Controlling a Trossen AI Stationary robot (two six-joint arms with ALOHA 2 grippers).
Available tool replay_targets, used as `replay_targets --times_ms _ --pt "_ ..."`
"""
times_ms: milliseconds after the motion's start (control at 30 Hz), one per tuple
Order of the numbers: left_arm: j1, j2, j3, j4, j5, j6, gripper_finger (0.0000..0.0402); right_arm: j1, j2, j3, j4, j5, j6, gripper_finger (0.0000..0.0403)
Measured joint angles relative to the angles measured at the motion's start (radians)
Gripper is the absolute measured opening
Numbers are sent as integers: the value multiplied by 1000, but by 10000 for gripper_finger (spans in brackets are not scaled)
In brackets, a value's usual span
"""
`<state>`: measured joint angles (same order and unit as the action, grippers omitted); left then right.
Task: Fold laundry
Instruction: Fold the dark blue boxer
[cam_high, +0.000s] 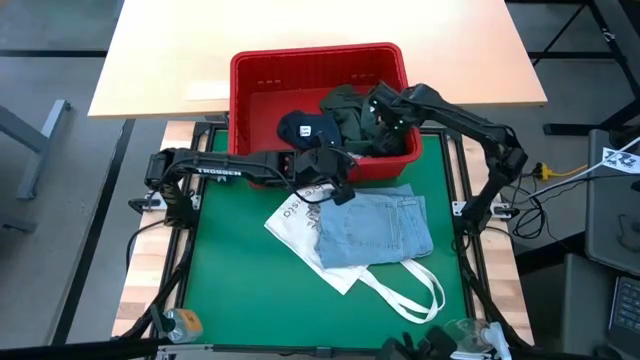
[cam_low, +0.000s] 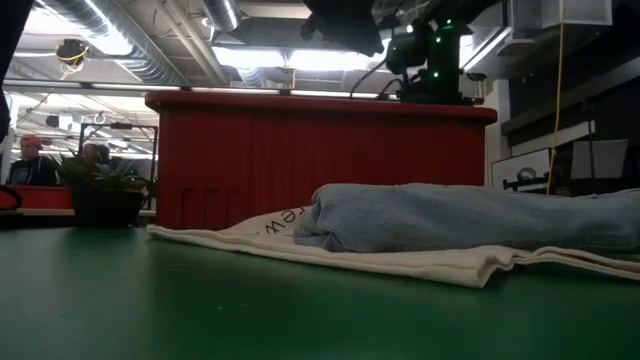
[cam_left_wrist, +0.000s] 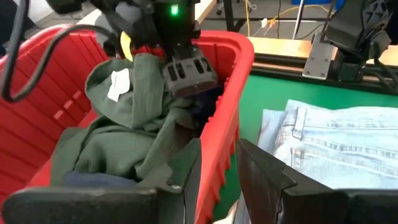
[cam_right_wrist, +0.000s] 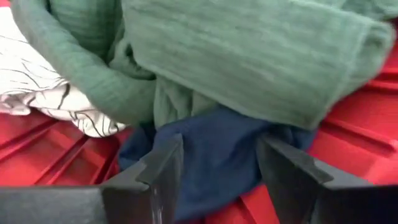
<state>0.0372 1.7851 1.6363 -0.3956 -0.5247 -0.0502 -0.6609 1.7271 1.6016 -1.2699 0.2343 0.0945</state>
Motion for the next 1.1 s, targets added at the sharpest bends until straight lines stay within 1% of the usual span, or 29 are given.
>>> replay_targets --times_ms 233,333,433,533,700,800,867,900,967,1033,1100 --pt "0 0 0 -24 -4 0 98 0 59 1 8 -1 -3 204" --pt "0 0 0 -24 -5 0 98 1 70 2 18 12 -47 203" --pt "0 0 0 -23 -7 0 98 0 72 1 30 15 -51 188" --pt "0 0 0 -24 -8 0 98 -1 72 1 40 17 -51 154" --pt "0 0 0 -24 -8 0 98 -1 72 1 40 20 -56 78" --pt "2 1 0 -24 -9 2 98 -1 72 1 39 20 -103 30" --pt "3 0 0 -24 -10 7 98 -1 72 3 34 20 -129 11" --pt "5 -2 -1 -24 -10 8 98 -1 72 11 21 20 -138 10" --pt "5 -11 -1 -25 -12 8 98 -1 71 46 -7 18 -149 20" --pt "5 -29 -1 -28 -21 9 98 0 70 93 -46 18 -150 30" --pt "4 -47 -1 -29 -45 10 98 0 70 153 -73 17 -152 32"
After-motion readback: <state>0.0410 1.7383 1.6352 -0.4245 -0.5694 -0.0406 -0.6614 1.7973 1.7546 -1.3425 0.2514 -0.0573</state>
